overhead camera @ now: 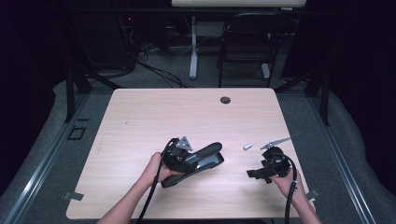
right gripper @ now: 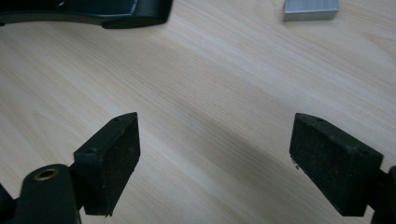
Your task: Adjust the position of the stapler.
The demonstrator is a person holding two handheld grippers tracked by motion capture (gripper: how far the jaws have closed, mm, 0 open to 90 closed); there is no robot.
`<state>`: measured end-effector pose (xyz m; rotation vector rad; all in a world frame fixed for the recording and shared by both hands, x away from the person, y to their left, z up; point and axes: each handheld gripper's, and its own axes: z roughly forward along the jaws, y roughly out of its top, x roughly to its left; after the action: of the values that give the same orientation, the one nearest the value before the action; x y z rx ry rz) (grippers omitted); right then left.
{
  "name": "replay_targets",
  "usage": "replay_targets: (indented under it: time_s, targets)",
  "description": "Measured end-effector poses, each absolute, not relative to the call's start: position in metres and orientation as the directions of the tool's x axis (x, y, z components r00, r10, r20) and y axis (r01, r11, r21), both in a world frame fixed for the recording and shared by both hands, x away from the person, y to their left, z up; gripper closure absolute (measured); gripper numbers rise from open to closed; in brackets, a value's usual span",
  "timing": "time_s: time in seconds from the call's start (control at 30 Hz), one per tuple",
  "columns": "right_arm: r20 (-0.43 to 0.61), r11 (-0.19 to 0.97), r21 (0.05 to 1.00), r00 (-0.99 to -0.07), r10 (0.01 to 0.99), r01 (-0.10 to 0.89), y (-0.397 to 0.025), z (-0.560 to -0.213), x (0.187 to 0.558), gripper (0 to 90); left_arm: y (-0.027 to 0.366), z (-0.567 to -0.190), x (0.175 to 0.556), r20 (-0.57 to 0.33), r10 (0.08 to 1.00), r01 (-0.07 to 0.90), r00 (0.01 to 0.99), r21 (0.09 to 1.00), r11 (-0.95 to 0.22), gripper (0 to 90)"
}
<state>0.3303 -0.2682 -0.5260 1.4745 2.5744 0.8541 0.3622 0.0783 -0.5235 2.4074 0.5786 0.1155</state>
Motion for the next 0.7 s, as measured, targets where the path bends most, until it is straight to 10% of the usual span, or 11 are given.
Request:
replay_targets:
  time_s: [0.7]
  targets:
    - [0.203, 0.492, 0.569, -0.693, 0.692, 0.658, -0.226, -0.515, 0.345, 5.4, 0.115, -0.509, 0.346, -0.115, 0.536, 0.484, 0.836, 0.614, -0.624, 14.5]
